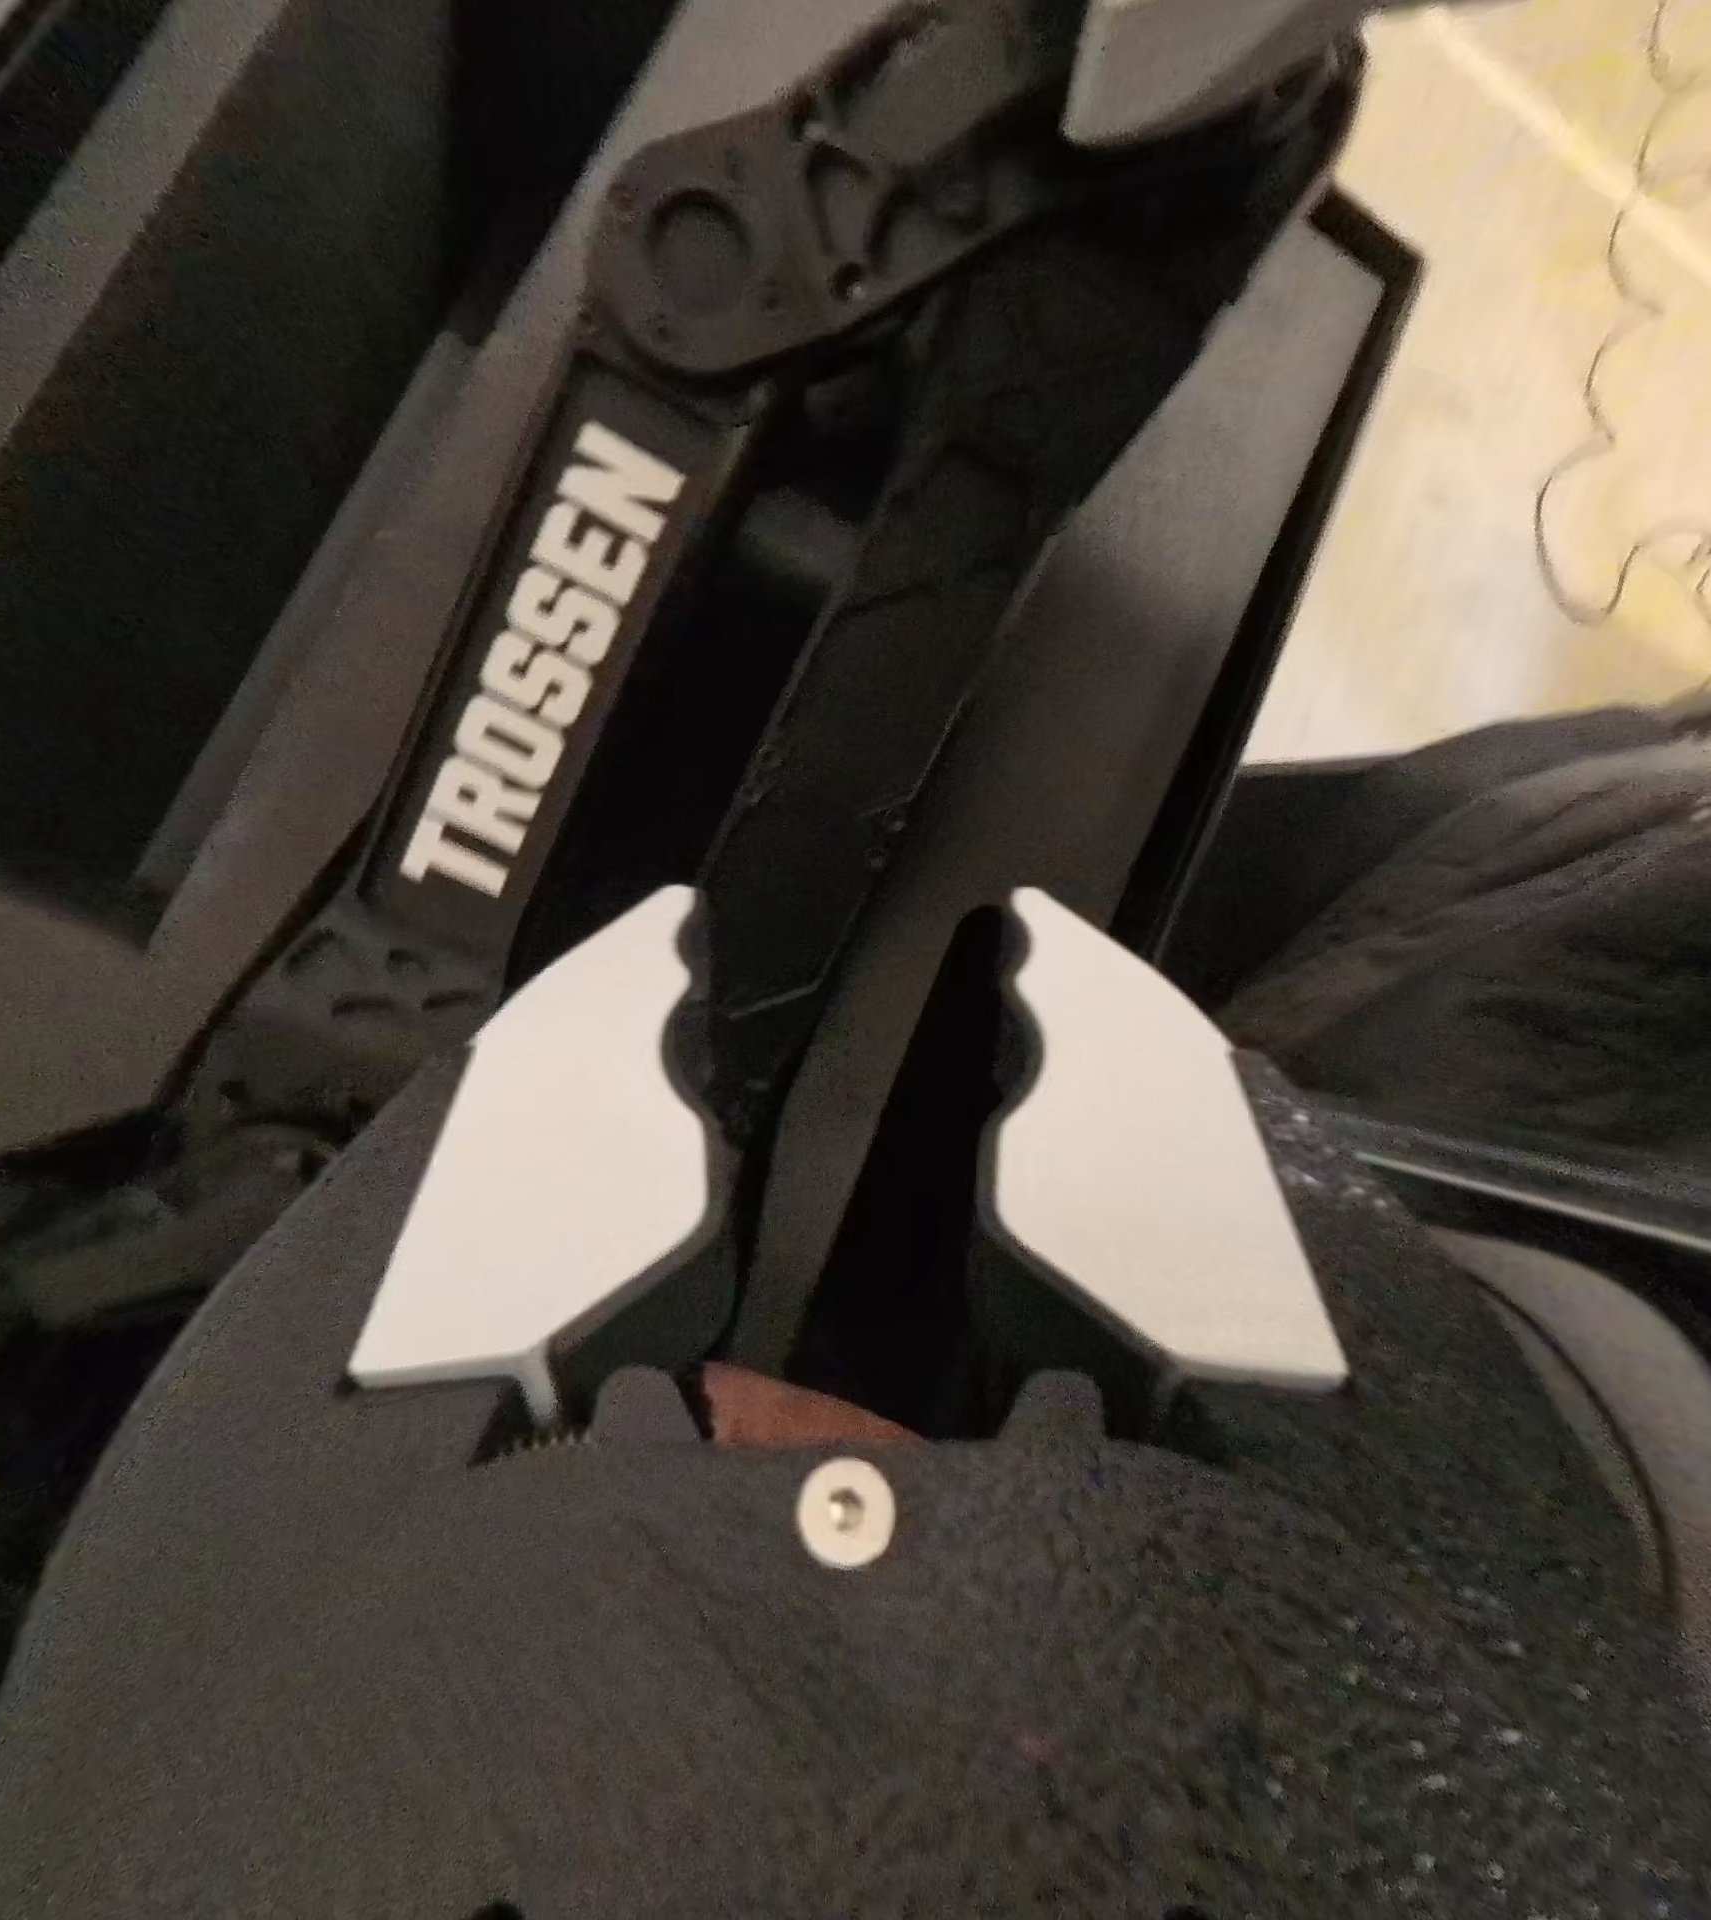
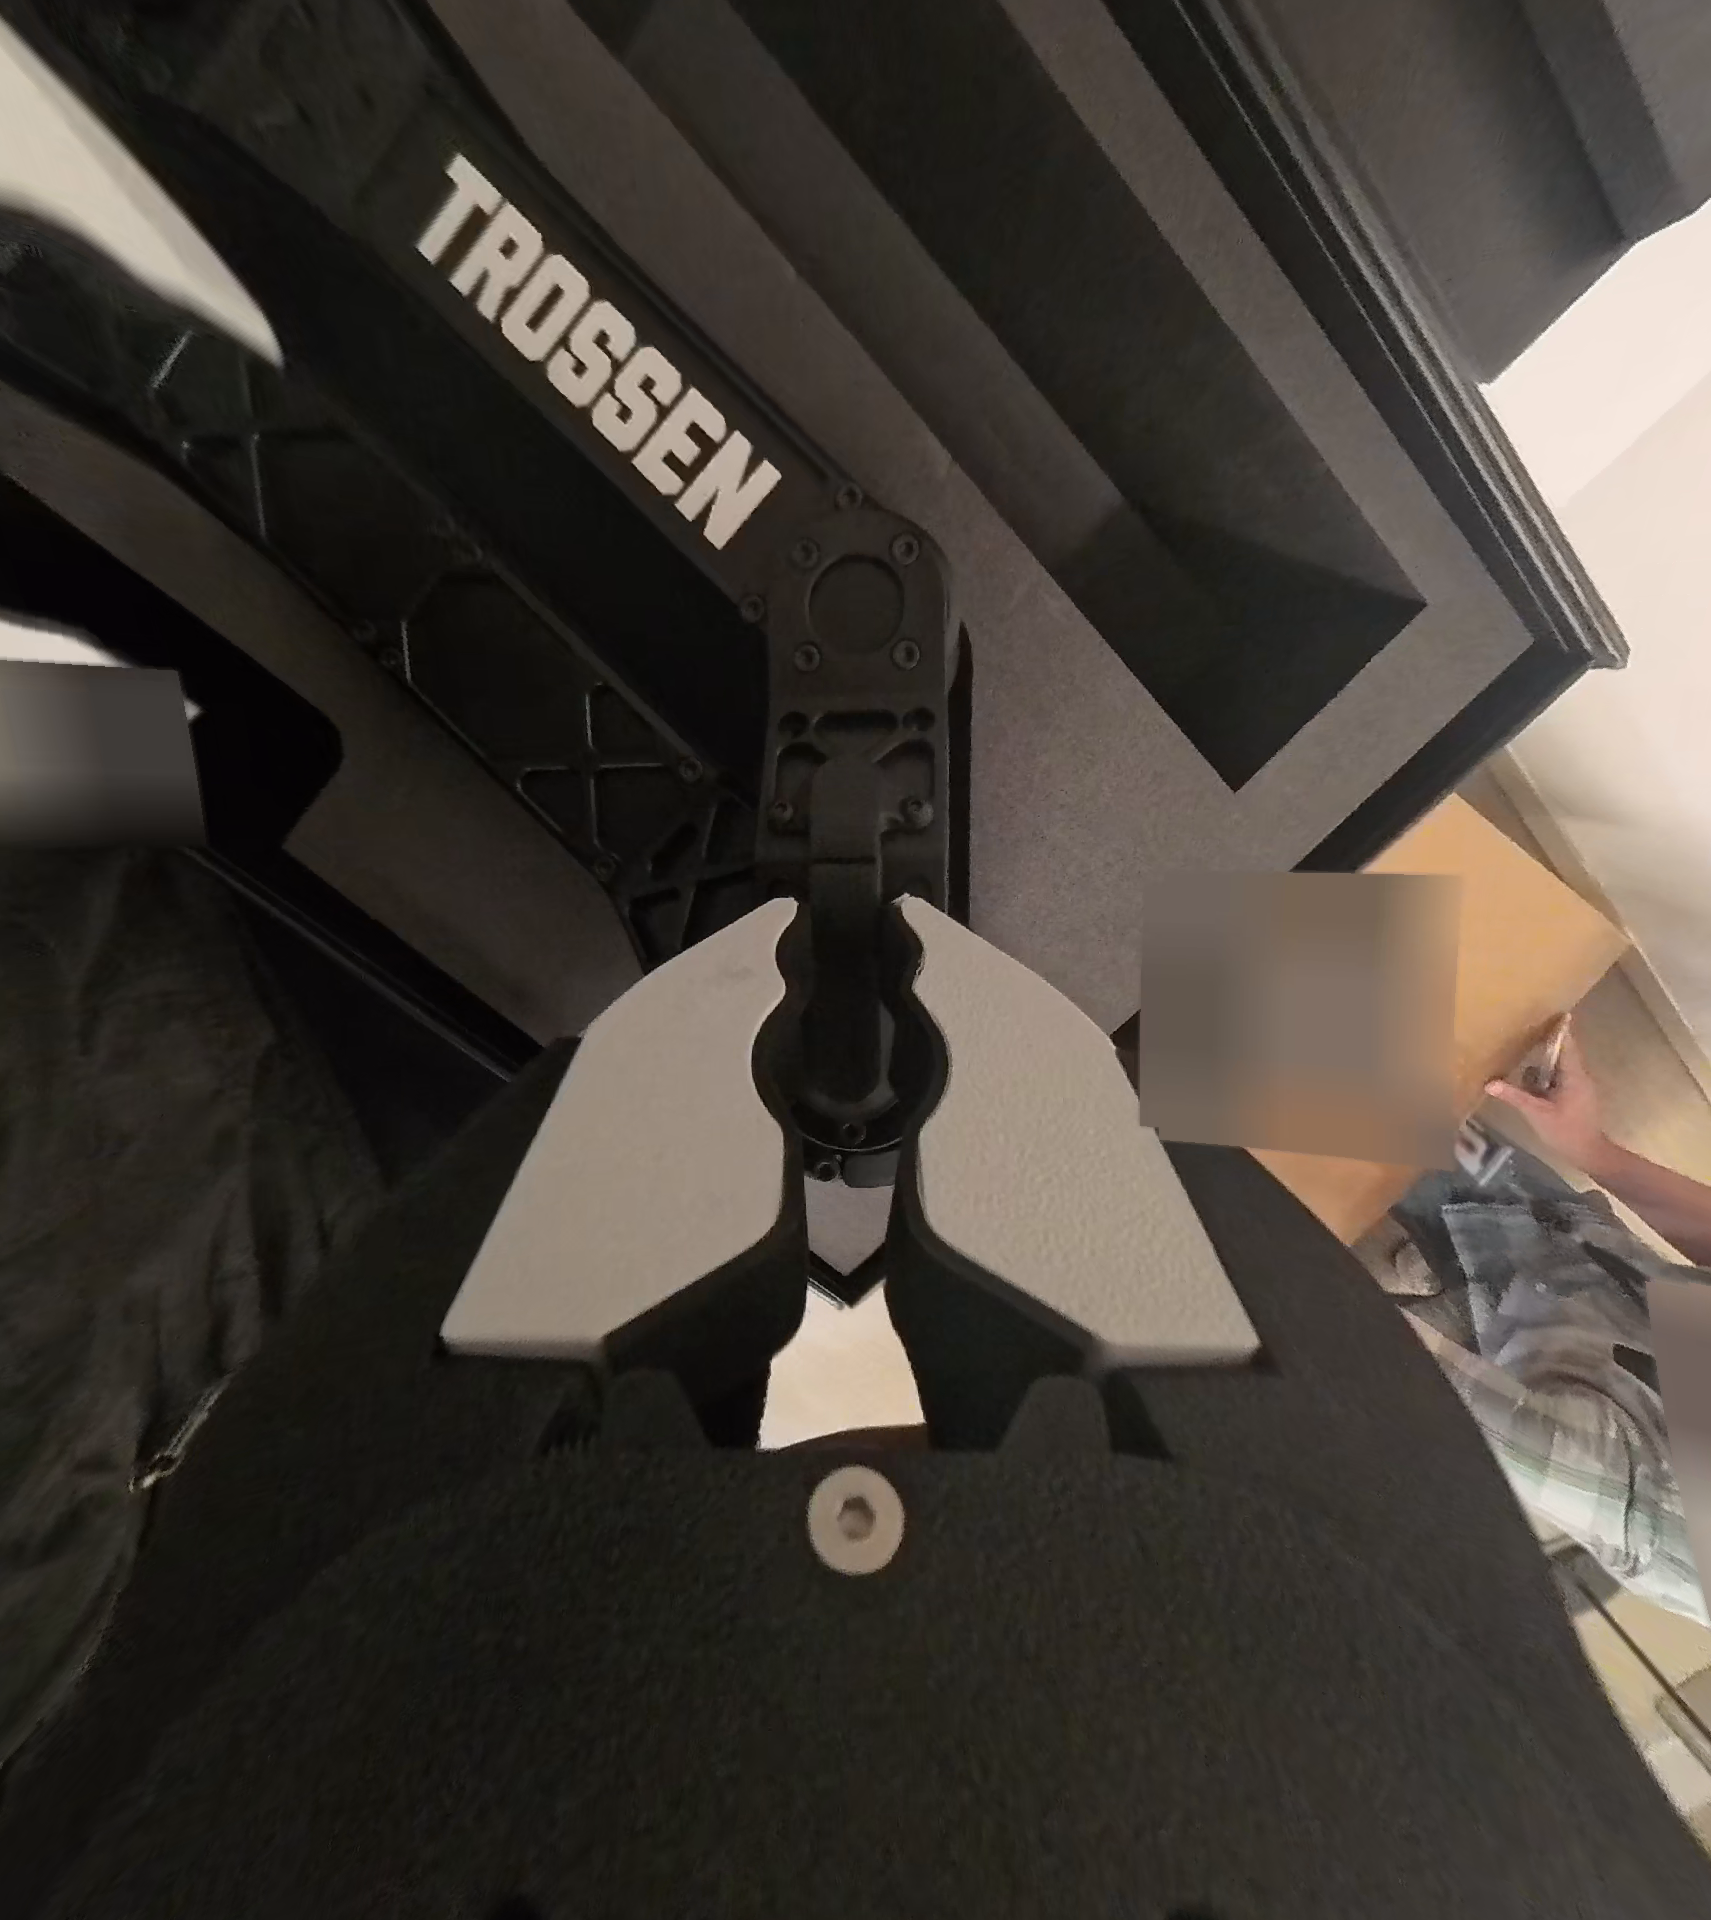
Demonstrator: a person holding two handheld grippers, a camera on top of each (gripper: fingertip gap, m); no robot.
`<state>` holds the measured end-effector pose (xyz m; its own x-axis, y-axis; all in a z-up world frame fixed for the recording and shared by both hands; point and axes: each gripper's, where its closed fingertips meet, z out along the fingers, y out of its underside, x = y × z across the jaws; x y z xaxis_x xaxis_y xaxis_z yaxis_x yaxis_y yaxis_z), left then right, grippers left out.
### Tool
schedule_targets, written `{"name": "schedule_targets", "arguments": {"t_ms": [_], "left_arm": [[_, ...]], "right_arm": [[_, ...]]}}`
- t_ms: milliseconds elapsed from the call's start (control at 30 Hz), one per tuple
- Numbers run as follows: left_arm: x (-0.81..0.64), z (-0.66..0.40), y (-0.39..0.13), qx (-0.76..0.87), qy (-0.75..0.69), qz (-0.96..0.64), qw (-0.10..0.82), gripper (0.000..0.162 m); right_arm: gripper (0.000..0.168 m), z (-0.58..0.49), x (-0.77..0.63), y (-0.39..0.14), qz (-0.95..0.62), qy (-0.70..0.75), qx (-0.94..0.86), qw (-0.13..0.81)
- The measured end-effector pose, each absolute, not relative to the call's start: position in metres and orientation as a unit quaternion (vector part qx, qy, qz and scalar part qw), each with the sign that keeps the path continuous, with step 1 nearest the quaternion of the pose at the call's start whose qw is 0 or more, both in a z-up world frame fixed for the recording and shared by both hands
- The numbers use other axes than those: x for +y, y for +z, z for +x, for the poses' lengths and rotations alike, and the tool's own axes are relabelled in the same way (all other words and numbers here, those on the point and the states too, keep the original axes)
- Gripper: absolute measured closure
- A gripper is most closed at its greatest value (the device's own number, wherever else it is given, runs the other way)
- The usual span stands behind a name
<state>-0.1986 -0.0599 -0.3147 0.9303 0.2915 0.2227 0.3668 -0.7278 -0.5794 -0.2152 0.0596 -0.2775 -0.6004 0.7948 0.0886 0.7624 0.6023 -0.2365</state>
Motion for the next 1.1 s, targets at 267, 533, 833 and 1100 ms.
{"name": "schedule_targets", "arguments": {"t_ms": [267, 533, 833, 1100], "left_arm": [[-0.019, -0.200, -0.335, -0.015, 0.025, -0.965, 0.261, 0.114], [-0.005, -0.202, -0.349, -0.002, 0.009, -0.969, 0.248, 0.117], [-0.002, -0.204, -0.351, 0.025, 0.030, -0.960, 0.276, 0.118], [0.000, -0.205, -0.359, 0.025, 0.031, -0.963, 0.267, 0.120]], "right_arm": [[0.157, -0.216, 0.059, -0.278, -0.434, 0.102, -0.890, 0.092], [0.157, -0.216, 0.059, -0.278, -0.438, 0.116, -0.887, 0.088], [0.156, -0.214, 0.060, -0.282, -0.460, 0.159, -0.871, 0.060], [0.093, -0.206, 0.082, -0.274, -0.455, 0.243, -0.854, 0.069]]}}
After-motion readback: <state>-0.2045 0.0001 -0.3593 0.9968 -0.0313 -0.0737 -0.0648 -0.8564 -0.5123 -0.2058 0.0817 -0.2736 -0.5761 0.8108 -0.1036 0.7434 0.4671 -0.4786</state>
